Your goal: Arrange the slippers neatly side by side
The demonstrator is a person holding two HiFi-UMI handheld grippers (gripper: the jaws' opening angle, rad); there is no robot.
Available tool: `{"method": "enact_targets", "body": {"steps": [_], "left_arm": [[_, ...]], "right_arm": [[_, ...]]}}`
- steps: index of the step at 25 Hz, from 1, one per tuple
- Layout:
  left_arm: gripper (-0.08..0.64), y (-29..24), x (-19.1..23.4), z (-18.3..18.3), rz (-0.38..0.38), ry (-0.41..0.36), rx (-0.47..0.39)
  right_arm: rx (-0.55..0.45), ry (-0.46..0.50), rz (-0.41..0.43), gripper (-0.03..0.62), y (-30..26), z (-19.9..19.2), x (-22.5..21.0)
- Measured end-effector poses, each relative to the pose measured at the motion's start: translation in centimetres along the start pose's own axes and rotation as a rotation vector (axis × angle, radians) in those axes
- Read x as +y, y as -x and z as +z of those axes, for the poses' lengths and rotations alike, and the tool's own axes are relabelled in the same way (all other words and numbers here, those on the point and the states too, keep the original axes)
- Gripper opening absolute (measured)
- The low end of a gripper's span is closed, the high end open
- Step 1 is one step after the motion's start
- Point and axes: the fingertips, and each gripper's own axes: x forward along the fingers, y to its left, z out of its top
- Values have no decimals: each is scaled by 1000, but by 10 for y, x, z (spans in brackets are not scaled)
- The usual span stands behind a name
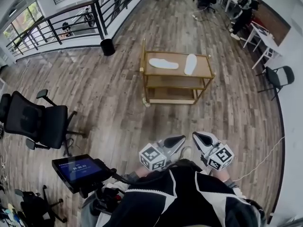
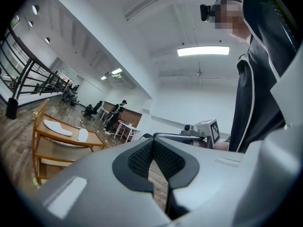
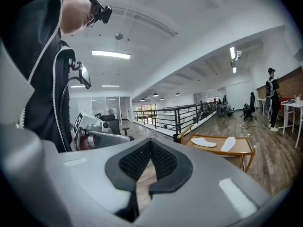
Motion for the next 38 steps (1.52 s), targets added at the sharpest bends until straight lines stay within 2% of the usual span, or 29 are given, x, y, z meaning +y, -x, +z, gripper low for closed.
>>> {"method": "enact_targets", "body": {"steps": [5,10,15,20,26,33,38], "left_arm": [[18,-10,19,8,46,11,-35],[18,-48,51,3,93,9,-13],[18,-94,76,23,109,-10,-22],[18,-132,84,42,131,-33,-21],[18,-194,112,43,167,-53,-6],[18,-228,125,44,200,-60,20],[18,-230,136,40,222,-67,29]], "right_arm": [[6,-17,68,5,-21,-1,-16],[3,-34,122,5,-37,-6,-68],[-31,-15,166,5,-50,23,-112],[-38,-2,177,5,-39,41,-152],[-44,-28,185,5,-24,30,-222],[-76,-31,220,5,-24,36,-260],[-80,-52,235,5,-31,29,-270]]}}
